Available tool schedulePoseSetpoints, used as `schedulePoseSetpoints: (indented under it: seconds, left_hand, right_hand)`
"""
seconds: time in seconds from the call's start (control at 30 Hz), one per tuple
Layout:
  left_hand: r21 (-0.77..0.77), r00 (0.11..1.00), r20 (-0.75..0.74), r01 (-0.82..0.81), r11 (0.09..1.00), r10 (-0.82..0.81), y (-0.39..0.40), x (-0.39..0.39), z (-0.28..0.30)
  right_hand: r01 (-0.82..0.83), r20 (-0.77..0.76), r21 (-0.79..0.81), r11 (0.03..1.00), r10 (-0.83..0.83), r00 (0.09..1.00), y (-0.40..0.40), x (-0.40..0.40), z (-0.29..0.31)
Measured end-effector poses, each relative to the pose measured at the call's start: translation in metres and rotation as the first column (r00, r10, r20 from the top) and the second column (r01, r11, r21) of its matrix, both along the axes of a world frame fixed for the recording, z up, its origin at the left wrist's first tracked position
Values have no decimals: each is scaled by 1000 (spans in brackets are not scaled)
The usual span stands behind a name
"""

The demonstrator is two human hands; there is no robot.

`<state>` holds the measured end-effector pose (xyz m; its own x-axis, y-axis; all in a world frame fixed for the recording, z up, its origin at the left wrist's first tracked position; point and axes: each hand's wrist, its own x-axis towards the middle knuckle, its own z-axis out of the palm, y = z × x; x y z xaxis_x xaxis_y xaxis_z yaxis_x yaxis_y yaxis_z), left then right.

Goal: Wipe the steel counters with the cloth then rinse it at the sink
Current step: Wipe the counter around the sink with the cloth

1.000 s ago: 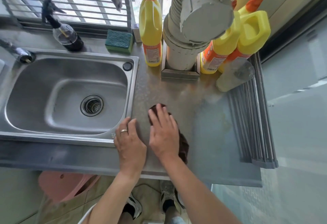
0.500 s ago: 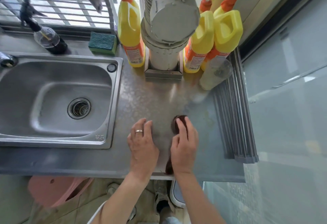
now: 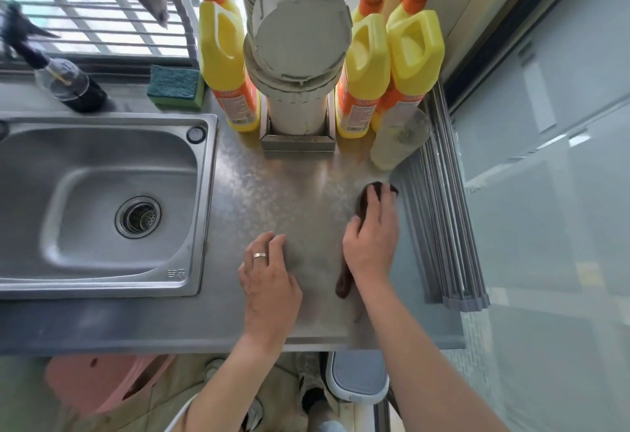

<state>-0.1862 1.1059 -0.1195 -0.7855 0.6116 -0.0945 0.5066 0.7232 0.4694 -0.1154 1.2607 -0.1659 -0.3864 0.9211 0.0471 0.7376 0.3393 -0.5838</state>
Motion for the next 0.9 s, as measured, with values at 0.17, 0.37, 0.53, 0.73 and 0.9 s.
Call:
schedulePoseSetpoints:
  seconds: [0.17, 0.37, 0.53, 0.73, 0.9]
  left_hand:
    - [20, 1000, -12, -11, 1000, 11, -4, -5, 1]
    - [107, 999, 18, -49, 993, 47, -11, -18, 0]
    - [212, 975, 191, -152, 965, 112, -15, -25, 4]
    - [172, 969, 220, -156, 973, 116, -14, -26, 5]
    - [183, 967, 231, -154, 971, 110, -16, -28, 7]
  right_hand:
    - [-265, -93, -57, 962, 260, 961, -4, -50, 6]
    - [-565, -389, -378, 733, 428, 816, -44, -70, 27]
    - [-324, -333, -333, 886, 211, 919, -48, -64, 41]
    - [-294, -88, -500, 815, 290, 953, -38, -62, 47]
    - [-337, -259, -545, 768, 227, 939, -21, -76, 70]
